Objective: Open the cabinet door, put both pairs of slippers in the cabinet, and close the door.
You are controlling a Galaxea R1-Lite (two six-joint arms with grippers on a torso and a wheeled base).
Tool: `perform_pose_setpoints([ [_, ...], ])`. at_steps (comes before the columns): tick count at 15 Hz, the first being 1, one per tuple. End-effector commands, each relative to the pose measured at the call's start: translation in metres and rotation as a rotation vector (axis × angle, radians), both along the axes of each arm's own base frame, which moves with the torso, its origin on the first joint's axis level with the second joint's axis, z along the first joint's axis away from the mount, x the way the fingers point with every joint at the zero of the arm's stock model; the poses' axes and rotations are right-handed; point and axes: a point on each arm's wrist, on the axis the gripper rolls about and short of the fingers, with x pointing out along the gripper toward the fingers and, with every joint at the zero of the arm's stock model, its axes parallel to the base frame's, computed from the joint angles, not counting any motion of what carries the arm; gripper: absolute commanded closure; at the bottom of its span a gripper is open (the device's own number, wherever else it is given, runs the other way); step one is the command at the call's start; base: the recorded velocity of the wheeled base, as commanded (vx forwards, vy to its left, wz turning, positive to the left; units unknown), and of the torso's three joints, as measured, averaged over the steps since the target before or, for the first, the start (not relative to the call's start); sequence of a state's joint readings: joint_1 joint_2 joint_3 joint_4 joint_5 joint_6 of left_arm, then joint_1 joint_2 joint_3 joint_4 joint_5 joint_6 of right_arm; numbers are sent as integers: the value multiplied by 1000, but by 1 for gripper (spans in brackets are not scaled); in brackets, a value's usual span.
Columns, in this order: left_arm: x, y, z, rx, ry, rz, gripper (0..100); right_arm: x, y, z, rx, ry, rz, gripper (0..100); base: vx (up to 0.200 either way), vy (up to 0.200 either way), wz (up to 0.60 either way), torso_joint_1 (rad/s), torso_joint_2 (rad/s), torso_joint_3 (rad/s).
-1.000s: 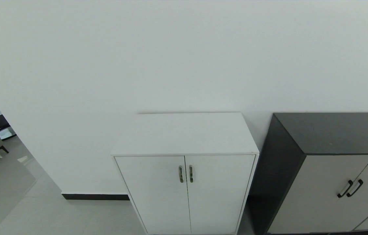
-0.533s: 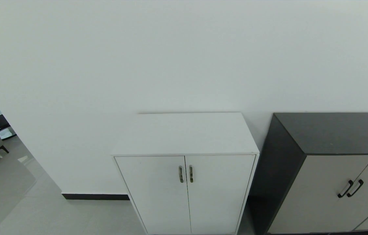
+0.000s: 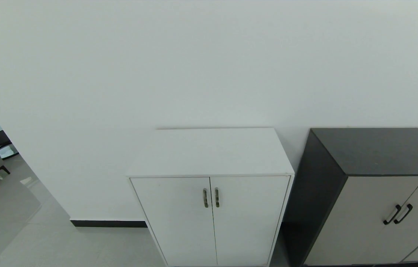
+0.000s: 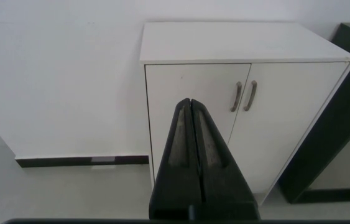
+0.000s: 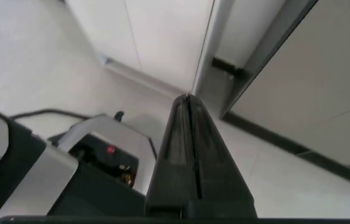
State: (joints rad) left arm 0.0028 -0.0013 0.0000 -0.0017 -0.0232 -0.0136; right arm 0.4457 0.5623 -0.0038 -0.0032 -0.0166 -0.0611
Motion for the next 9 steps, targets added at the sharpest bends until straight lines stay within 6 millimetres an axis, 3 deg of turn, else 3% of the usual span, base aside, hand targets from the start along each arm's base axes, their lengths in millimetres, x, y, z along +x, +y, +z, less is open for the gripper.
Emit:
perform_pose_setpoints([
  [1, 0, 0, 0, -2, 1, 0, 100, 3, 0, -2, 19, 60, -75, 100, 0, 0, 0, 0, 0, 0],
  [5, 0, 0, 0, 1, 0, 0, 100, -14, -10, 2, 81, -176, -514, 100, 0, 0, 0, 0, 0, 0],
  [9, 0, 0, 0, 0, 1, 0, 100, -32, -10, 1, 137, -412, -515, 100, 0, 0, 0, 0, 0, 0],
])
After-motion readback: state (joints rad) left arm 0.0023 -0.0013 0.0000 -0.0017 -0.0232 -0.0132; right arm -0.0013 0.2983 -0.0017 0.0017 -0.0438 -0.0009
